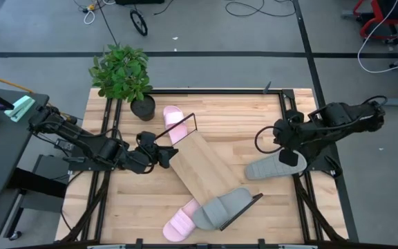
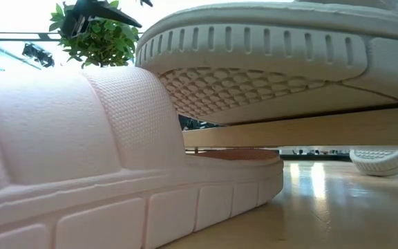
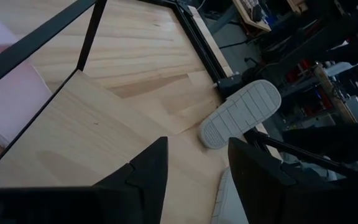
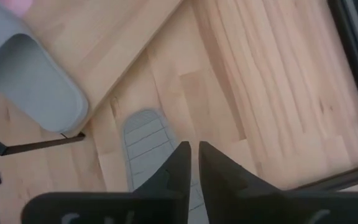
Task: Pick and place slides into the shelf
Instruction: Put the gray slide on the shelf
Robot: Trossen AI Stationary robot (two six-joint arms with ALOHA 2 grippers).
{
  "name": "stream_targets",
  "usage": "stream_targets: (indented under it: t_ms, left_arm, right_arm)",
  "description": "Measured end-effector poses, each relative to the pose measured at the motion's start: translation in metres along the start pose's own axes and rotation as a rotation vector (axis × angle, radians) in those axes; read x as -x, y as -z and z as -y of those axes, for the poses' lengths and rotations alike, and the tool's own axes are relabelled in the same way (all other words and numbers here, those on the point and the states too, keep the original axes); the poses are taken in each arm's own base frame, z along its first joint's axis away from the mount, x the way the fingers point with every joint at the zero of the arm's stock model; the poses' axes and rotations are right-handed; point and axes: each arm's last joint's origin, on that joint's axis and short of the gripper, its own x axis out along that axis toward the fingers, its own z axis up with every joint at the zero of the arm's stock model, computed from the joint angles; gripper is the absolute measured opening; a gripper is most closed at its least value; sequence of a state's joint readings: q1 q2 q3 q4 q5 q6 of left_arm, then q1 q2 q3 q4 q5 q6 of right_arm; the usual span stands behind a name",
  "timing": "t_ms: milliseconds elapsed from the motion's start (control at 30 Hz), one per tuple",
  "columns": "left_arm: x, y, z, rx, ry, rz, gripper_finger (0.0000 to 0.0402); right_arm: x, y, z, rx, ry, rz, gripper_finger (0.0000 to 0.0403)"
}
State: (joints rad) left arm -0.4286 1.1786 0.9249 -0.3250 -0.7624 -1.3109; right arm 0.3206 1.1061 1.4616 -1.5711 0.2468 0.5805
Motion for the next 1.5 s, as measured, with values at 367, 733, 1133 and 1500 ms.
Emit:
stream_targets:
  t_ms: [367,733,1133,1500]
  left_arm:
    - [0.0,0.0,-0.001,-0.013,-0.008,-0.002,0.0172]
    - [0.0,0.0,-0.002,-0.047,-0.016,-0.004,0.0175]
    - [-0.002,-0.002,-0.003,-0.047,-0.023,0.005,0.0176]
    - [-0.002,-0.002,-0.003,-0.044,-0.023,0.005,0.0175]
  right_arm:
    - [0.003,0.008,-0.012,0.249,-0.146,-0.064,0.0141]
    - [-0.012,0.021,-0.035,0.452,-0.18,-0.116,0.0235]
    - [-0.102,0.034,-0.045,0.371,-0.21,-0.317,0.0214]
    - [-0.131,0.032,-0.004,0.34,-0.301,-0.409,0.0203]
